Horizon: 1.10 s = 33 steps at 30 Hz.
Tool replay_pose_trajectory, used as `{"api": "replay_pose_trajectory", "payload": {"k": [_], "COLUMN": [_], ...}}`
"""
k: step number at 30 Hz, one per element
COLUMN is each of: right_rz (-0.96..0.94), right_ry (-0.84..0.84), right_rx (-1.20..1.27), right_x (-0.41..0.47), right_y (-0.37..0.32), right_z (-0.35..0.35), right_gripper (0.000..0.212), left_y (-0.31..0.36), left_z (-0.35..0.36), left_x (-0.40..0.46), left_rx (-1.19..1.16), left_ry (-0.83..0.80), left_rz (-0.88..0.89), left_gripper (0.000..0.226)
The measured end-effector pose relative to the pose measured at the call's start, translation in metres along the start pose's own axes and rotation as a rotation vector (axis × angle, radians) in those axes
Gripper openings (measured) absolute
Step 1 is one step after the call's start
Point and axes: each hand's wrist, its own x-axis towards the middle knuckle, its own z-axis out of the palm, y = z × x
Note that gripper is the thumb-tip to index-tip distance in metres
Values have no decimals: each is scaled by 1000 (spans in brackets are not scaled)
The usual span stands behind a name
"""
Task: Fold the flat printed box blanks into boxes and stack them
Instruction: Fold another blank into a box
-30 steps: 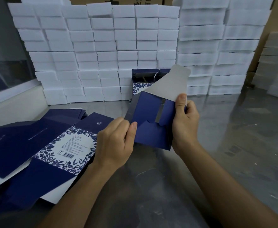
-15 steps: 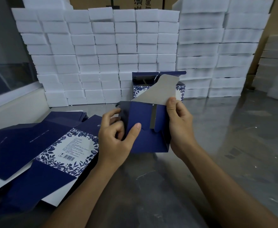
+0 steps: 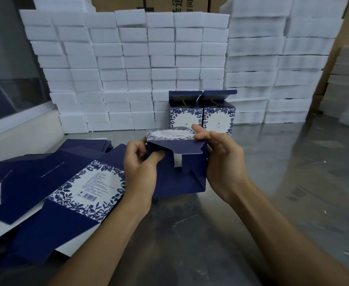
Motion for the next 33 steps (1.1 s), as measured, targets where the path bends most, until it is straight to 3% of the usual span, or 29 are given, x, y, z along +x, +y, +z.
{"api": "replay_pose_trajectory", "payload": {"k": [2,5,6,12,16,22,28,33], "right_rz": [-61,-122,-141,-423,-494,-525,-541,-567], "right_ry": [14,10,15,54,75,136,123,114], "right_rx": [-113,-187,-208,-666,-851,-848,-837,-851], "right_x": [1,3,2,-3,-6,-8,-10,-9], "right_y": [4,9,11,13,18,20,18,22], "right_z": [0,-1,-1,3,7,11,14,13], "right_gripper": [11,34,39,36,23,18,23,15], "left_y": [1,3,4,10,12,16,14,14], "left_z": [-1,-4,-3,3,7,12,14,11], "left_x": [2,3,2,-8,-12,-16,-17,-15], "left_rx": [-90,-231,-219,205,287,304,257,258], "left_ry": [-18,-26,-34,-77,-47,-47,-38,-32], "left_rz": [-30,-51,-25,220,296,381,351,327], "left_gripper": [28,5,6,16,21,29,26,26]}}
